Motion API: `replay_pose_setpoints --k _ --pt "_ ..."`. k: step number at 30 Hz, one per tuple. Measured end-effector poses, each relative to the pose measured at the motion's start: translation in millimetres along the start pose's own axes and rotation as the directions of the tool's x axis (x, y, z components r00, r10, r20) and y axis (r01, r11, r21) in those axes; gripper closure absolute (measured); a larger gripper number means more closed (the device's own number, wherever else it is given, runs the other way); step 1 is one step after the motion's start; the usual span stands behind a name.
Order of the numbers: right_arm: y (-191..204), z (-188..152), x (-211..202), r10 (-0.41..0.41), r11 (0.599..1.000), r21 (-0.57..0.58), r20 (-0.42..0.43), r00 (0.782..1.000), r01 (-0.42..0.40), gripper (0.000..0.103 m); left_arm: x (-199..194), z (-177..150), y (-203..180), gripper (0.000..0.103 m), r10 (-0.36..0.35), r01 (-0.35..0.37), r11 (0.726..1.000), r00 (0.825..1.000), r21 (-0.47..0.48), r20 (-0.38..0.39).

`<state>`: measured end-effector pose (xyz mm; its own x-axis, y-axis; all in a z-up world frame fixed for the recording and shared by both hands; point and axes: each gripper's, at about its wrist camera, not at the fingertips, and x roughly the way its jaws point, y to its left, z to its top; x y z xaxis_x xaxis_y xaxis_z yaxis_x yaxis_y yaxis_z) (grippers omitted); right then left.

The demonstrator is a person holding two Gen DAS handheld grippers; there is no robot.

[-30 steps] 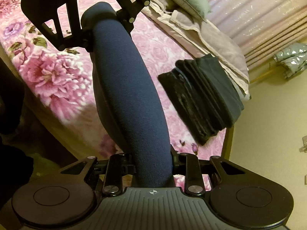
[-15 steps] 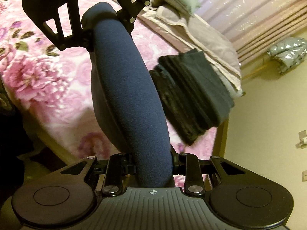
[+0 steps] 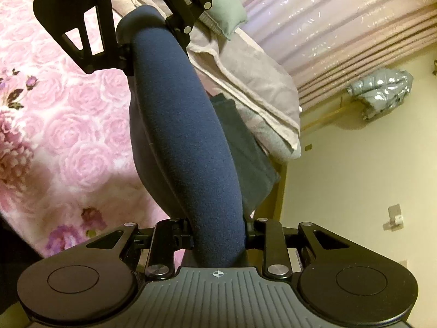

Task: Fold clothes
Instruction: 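Carry the held vest with both grippers toward the stack of dark clothes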

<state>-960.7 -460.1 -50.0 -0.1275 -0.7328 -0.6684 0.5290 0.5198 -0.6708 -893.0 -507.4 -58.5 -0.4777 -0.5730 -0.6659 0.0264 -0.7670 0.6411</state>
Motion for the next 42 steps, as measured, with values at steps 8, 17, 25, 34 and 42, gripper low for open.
replay_pose_setpoints --k 8,17,25,34,42 --pt "-29.3 14.3 19.0 0.021 0.998 -0.059 0.035 0.999 -0.019 0.075 12.3 -8.6 27.0 0.072 0.035 -0.035 0.999 0.999 -0.04 -0.015" --pt "-89.0 18.5 55.2 0.046 0.993 -0.116 0.113 0.993 -0.032 0.075 38.6 6.0 73.9 0.072 0.084 -0.09 0.991 0.995 -0.102 -0.062" --pt "-140.3 12.4 95.6 0.081 0.986 -0.154 0.158 0.984 -0.056 0.075 75.8 21.9 114.0 0.072 0.104 -0.119 0.984 0.988 -0.13 -0.114" --pt "-199.9 11.8 149.8 0.038 0.983 -0.181 0.207 0.978 0.0 0.075 127.5 25.6 172.0 0.072 0.173 -0.189 0.974 0.976 -0.124 -0.128" --pt "-215.7 19.4 205.0 -0.09 0.976 -0.16 0.323 0.942 0.148 0.075 177.6 7.6 182.4 0.071 0.296 -0.314 0.945 0.941 -0.094 -0.163"
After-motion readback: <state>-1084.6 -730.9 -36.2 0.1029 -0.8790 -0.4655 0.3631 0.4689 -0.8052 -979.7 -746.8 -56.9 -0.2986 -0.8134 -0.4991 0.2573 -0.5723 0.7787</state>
